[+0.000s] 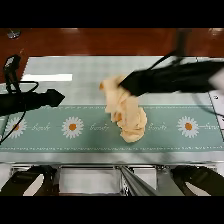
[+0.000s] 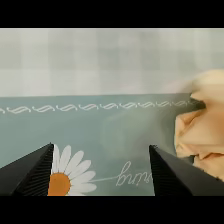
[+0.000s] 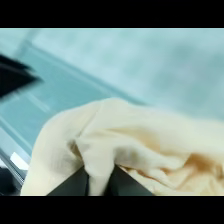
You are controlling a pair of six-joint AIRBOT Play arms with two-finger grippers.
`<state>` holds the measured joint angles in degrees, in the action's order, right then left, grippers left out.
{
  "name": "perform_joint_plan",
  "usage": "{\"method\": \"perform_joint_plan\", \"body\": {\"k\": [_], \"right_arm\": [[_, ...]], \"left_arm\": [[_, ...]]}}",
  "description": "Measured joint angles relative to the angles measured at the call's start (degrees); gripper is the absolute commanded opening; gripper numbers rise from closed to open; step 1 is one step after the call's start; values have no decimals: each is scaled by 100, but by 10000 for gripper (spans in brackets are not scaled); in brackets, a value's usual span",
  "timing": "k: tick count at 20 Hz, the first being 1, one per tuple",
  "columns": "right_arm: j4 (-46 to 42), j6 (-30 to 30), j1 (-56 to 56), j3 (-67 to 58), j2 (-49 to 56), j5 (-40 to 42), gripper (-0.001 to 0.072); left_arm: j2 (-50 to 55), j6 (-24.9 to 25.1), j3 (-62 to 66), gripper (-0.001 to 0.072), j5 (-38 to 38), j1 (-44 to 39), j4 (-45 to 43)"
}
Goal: Fold the shirts.
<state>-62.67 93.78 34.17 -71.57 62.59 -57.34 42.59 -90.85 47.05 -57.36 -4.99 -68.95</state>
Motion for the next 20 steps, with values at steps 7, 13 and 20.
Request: {"method": "perform_joint_plan", "body": {"k": [7,13,20], "right_arm": [[-94,538,809,247,1685,673,627],[-1580,713,-1316,-46,527,-555,627],[-1191,708,-4048,2977,-2022,-675,620]], "left_arm": [[234,-35,0,706,59,-9,-28],[754,348,-96,706,-905,284,-313],[1027,1233,-1869,705,-1158,638,1700]]}}
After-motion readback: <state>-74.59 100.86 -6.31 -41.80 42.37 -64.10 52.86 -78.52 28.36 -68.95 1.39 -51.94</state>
